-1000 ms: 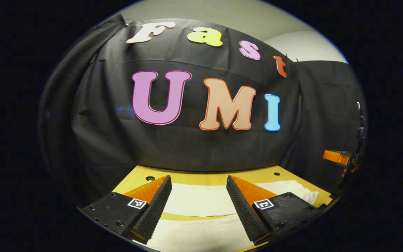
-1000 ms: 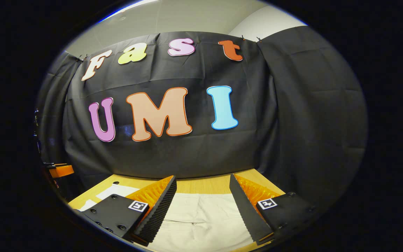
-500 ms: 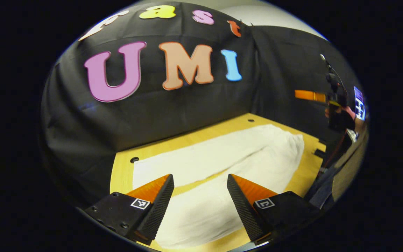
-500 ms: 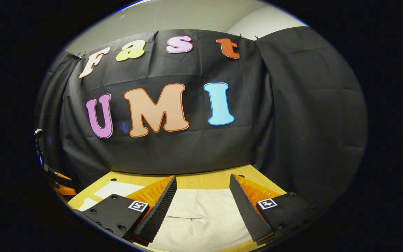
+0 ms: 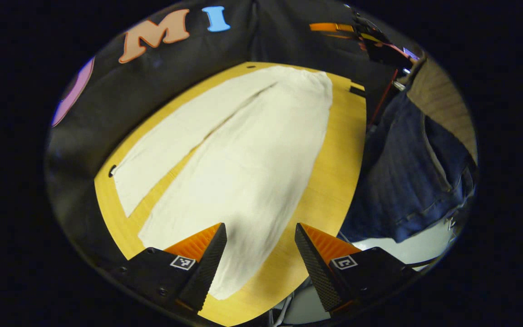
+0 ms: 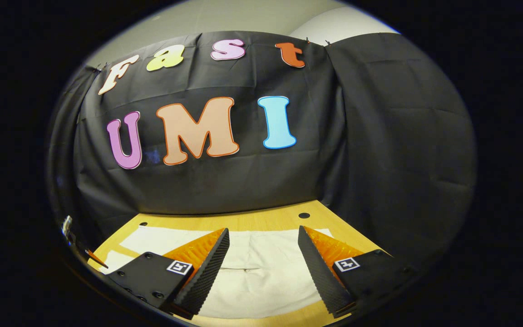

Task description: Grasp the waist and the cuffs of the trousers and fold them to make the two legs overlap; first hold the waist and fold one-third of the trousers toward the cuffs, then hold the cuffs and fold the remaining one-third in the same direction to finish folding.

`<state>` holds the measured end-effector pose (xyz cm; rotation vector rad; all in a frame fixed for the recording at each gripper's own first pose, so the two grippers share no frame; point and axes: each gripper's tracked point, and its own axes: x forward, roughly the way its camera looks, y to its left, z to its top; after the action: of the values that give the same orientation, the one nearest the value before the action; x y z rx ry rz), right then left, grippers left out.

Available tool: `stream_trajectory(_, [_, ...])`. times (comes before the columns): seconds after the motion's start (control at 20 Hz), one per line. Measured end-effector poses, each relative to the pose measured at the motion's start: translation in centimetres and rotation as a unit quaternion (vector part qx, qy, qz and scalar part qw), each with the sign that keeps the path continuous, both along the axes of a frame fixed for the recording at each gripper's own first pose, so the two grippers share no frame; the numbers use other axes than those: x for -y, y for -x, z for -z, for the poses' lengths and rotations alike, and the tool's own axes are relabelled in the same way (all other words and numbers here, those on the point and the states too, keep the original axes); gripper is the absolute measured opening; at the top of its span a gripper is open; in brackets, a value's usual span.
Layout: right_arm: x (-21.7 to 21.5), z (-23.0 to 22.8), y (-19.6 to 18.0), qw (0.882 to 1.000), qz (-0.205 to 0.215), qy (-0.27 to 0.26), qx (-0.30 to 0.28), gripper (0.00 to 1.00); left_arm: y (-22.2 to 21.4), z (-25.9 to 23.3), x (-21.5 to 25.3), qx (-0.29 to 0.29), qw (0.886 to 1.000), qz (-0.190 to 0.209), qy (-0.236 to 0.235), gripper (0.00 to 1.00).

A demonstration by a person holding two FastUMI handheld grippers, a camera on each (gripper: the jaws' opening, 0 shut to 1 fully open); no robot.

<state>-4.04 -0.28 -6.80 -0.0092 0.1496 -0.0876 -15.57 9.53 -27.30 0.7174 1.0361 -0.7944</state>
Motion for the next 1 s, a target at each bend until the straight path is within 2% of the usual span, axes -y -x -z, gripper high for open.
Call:
stream_trajectory(0.15, [0.0, 0.5, 0.4, 1.0, 0.001, 0.006, -0.009, 0.98, 0.6, 1.4, -1.4, -0.031, 0.998, 0.026, -0.044, 0.92])
stream_trajectory(0.4, [-0.4, 1.1, 0.5, 1.0, -0.004, 0.022, -0.02, 0.98, 1.2, 4.0, -3.4, -0.063, 0.993, 0.043, -0.095, 0.91])
stream_trajectory(0.6, [-1.0, 1.9, 0.1, 0.998, -0.023, 0.04, -0.035, 0.98, 1.1, 5.0, -4.3, -0.076, 0.99, 0.053, -0.106, 0.89])
stream_trajectory(0.7, [-1.8, 2.8, -0.3, 0.995, -0.051, 0.065, -0.05, 0.95, 1.3, 5.2, -4.4, -0.088, 0.989, 0.055, -0.108, 0.88])
stream_trajectory(0.85, [-3.4, 4.9, -1.0, 0.979, -0.132, 0.127, -0.09, 0.98, 1.2, 5.3, -4.5, -0.102, 0.985, 0.064, -0.122, 0.88])
stream_trajectory(1.0, [-4.1, 8.2, -1.1, 0.946, -0.219, 0.193, -0.142, 0.99, 1.3, 5.6, -4.5, -0.111, 0.982, 0.066, -0.137, 0.88])
